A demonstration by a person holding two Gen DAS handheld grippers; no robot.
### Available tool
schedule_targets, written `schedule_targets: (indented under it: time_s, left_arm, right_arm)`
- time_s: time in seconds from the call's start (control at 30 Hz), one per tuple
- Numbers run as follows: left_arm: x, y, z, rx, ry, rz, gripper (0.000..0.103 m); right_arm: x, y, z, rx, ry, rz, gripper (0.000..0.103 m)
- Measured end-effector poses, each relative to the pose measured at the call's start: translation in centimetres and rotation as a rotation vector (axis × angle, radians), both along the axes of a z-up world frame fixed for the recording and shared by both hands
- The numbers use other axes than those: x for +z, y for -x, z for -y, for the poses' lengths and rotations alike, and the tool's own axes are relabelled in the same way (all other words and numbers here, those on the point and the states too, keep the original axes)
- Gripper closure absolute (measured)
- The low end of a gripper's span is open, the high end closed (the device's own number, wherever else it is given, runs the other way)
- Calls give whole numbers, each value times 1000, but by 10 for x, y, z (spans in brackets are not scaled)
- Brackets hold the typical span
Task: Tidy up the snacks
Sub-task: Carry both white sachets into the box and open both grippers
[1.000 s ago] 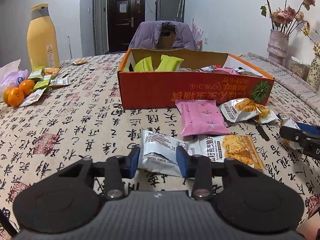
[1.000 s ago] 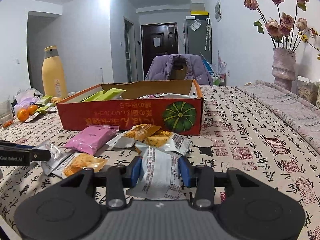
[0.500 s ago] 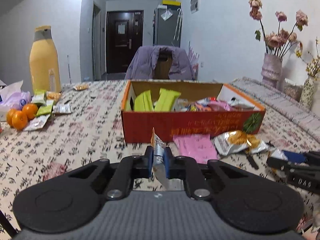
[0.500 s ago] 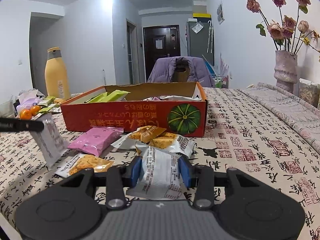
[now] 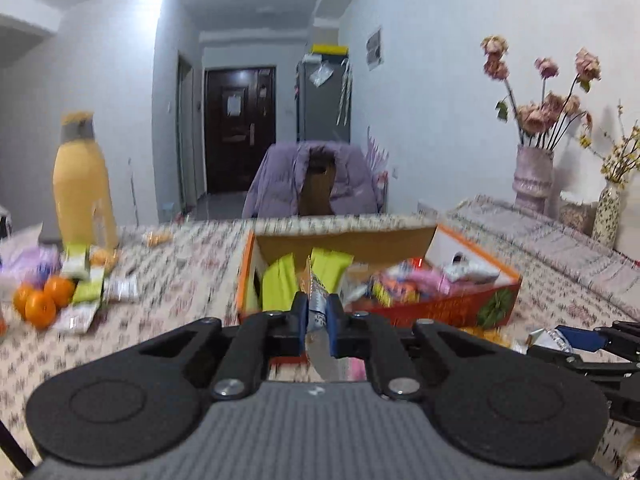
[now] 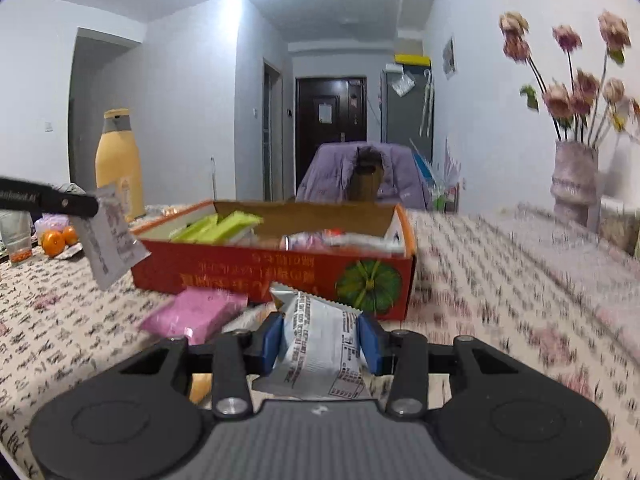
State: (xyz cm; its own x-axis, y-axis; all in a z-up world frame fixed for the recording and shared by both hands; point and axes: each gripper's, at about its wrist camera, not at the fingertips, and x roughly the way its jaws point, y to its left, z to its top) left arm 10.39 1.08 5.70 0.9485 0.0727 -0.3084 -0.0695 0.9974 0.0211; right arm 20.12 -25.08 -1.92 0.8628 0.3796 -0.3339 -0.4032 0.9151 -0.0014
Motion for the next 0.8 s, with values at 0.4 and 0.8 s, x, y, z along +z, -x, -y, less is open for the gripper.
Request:
schedule_targets:
  time_s: [0.4,0.8]
  left_arm:
    - [42,-53,19,-24,-62,100,92]
    - [33,-128,16,46,-45,11,92]
  right_arm:
    - [44,-57,-27,10,34,127,62]
    - [57,-135,-56,-27,47,67,62]
